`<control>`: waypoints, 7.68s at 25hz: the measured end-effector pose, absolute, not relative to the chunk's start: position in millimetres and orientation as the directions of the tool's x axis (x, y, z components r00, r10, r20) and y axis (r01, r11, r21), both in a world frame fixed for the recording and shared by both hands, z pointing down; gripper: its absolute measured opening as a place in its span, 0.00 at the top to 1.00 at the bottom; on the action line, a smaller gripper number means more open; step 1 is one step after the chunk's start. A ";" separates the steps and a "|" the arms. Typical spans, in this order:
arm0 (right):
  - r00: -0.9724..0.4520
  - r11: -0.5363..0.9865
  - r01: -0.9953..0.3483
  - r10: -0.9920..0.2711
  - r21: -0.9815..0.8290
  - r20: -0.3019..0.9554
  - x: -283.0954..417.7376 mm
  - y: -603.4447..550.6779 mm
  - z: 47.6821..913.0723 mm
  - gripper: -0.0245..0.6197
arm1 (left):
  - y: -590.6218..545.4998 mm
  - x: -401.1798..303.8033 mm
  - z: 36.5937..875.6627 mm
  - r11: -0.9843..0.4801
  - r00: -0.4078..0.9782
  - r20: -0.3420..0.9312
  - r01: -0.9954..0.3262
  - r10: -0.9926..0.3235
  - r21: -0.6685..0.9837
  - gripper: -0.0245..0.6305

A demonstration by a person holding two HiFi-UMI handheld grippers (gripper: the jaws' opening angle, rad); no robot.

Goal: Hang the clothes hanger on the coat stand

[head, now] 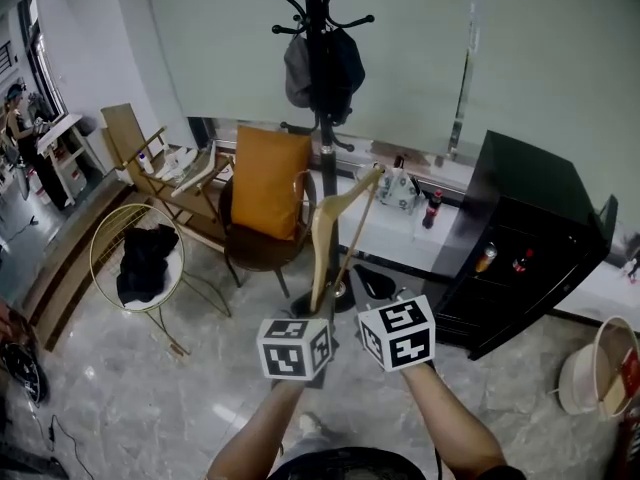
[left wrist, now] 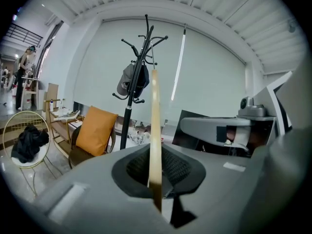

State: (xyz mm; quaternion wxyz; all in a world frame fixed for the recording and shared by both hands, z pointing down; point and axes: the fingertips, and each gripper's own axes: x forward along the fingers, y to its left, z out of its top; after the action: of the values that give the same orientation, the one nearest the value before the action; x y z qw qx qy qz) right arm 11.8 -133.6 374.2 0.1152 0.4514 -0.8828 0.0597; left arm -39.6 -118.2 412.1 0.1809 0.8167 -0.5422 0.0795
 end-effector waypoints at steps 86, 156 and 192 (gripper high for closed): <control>-0.494 0.500 -0.865 -0.830 -0.044 0.259 13.3 -421.6 401.0 0.96 | -393.0 -42.9 505.7 -0.519 0.551 0.458 -0.830 -0.698 0.207 0.90; -0.482 0.473 -0.875 -0.823 -0.107 0.301 20.5 -461.8 431.5 0.96 | -440.1 -60.2 567.3 -0.567 0.529 0.587 -0.812 -0.613 0.140 0.90; -0.499 0.477 -0.866 -0.807 -0.150 0.316 -1.1 -412.6 442.1 0.96 | -402.4 -97.6 531.3 -0.494 0.460 0.499 -0.866 -0.734 0.072 0.75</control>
State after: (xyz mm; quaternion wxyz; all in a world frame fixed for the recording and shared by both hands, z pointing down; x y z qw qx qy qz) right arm -1.1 -412.6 442.1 0.1012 0.4901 -0.8534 0.1460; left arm -97.6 -402.4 531.3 0.1600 0.8394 -0.4768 0.2061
